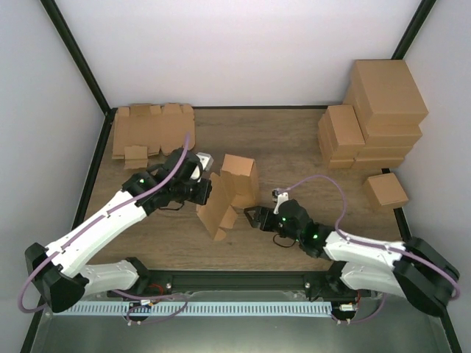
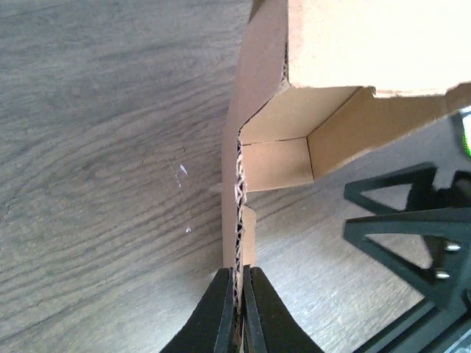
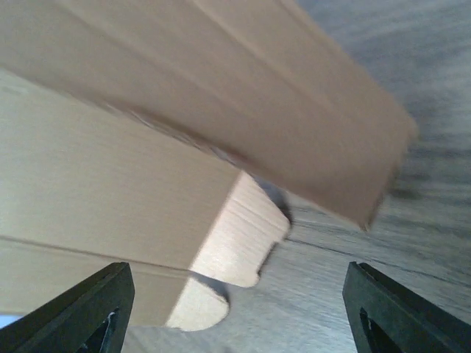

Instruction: Fold the paper box

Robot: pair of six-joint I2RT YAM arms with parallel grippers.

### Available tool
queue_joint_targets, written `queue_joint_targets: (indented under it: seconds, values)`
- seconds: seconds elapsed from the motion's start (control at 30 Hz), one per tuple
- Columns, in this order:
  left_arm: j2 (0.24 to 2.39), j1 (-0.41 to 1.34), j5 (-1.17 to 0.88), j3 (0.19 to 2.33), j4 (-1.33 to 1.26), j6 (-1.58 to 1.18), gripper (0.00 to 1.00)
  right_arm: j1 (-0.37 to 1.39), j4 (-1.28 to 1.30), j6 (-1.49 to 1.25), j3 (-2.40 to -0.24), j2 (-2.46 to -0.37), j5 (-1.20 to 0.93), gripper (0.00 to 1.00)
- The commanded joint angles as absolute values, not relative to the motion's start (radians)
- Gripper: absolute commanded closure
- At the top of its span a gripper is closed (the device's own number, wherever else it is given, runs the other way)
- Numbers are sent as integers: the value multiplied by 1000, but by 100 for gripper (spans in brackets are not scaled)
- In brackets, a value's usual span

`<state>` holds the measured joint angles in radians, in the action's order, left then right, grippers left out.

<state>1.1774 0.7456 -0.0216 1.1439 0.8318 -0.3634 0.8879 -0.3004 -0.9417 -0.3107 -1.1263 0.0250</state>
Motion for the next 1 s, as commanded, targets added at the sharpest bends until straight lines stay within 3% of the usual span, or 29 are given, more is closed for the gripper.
queue_joint_targets:
  seconds: [0.0, 0.27, 0.53, 0.63, 0.8, 0.97]
  values:
    - [1179, 743, -52, 1160, 879, -301, 96, 894, -195, -788, -327, -951, -51, 19]
    - [1214, 745, -31, 1205, 938, -276, 96, 839, 68, -757, -410, -764, -113, 14]
    - [1221, 747, -50, 1164, 906, -309, 94, 705, -61, -833, -320, -750, -316, 14]
    - [1216, 748, -90, 1149, 888, -316, 86, 657, -104, -847, -308, -753, -366, 14]
    - [1205, 746, -146, 1140, 856, -319, 57, 620, -75, -777, -371, -867, -416, 14]
    - [1203, 746, -200, 1134, 814, -330, 52, 609, -117, -781, -358, -882, -387, 15]
